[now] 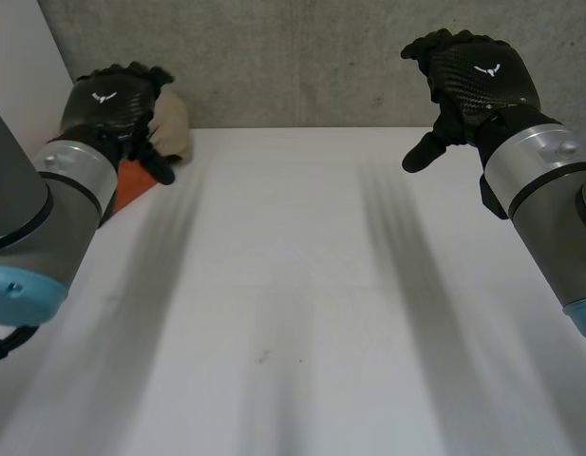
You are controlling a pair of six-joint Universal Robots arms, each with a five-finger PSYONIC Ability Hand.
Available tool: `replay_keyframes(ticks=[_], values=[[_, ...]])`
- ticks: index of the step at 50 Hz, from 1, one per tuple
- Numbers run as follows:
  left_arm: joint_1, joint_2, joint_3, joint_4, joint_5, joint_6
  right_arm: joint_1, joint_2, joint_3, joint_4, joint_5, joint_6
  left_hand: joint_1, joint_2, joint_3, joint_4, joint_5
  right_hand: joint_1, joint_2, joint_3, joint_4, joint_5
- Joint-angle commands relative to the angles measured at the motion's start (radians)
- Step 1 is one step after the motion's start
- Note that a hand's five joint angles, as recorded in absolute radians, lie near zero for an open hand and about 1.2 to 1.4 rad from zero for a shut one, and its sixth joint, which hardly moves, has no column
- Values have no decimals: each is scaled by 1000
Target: Fold the laundry.
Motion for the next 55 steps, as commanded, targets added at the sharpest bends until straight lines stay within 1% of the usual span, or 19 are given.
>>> replay_keyframes(ticks=[1,4,7,13,17,20,25,26,28,29,30,32,33,34,43,47,51,52,55], values=[[179,-187,70,96,3,317,1,10,1,2,0,0,32,31,28,32,13,-15,-37,-31,-47,-63],[260,-286,121,124,10,386,3,16,-1,2,0,0,35,34,31,35,16,-15,-37,-31,-47,-63],[312,-389,202,132,39,411,3,19,-1,2,0,0,49,48,45,49,31,-15,-37,-31,-47,-63],[370,-563,355,129,90,429,3,37,-1,2,0,0,134,133,131,135,116,-15,-37,-31,-47,-63],[418,-667,460,123,112,486,3,42,-1,2,0,0,155,154,151,155,136,-15,-37,-31,-47,-63],[443,-732,513,126,116,547,3,43,1,2,0,-2,155,154,151,155,136,-15,-37,-31,-47,-63],[449,-810,582,129,142,609,3,45,5,-1,0,-32,158,157,154,158,139,-15,-37,-31,-47,-63],[450,-819,590,129,148,612,3,47,8,-4,0,-48,170,169,166,170,151,-15,-37,-31,-47,-63],[452,-834,604,133,164,618,3,47,11,-6,0,-60,278,277,274,278,259,-15,-37,-31,-47,-63],[453,-838,609,133,168,618,3,47,13,-7,0,-68,328,327,324,328,309,-15,-37,-31,-47,-63],[455,-842,615,133,174,618,3,47,13,-7,0,-69,511,510,508,512,493,-15,-37,-31,-47,-63],[453,-850,622,133,174,618,3,48,13,-7,0,-71,793,792,790,794,775,-15,-37,-31,-47,-63],[453,-853,630,136,168,618,3,48,13,-7,0,-71,1080,1079,1076,1080,1061,-15,-37,-31,-47,-63],[452,-853,632,141,167,618,3,48,13,-7,-1,-71,1193,1192,1189,1193,1174,-15,-37,-31,-47,-63],[415,-842,593,164,145,607,1,54,10,-7,0,-71,1194,1193,1190,1194,1175,-15,-37,-31,-47,-63],[366,-757,526,156,144,575,0,53,8,-7,0,-71,1194,1193,1190,1194,1175,-15,-37,-31,-47,-63],[303,-602,385,130,147,465,-2,51,2,-7,0,-71,1194,1193,1190,1194,1175,-15,-37,-31,-47,-63],[265,-533,328,121,147,413,-7,51,-2,-7,0,-72,1194,1193,1190,1194,1175,-15,-37,-31,-47,-63],[190,-434,250,107,147,328,-28,50,-9,-7,0,-72,1194,1193,1190,1194,1175,-15,-37,-31,-47,-63]])
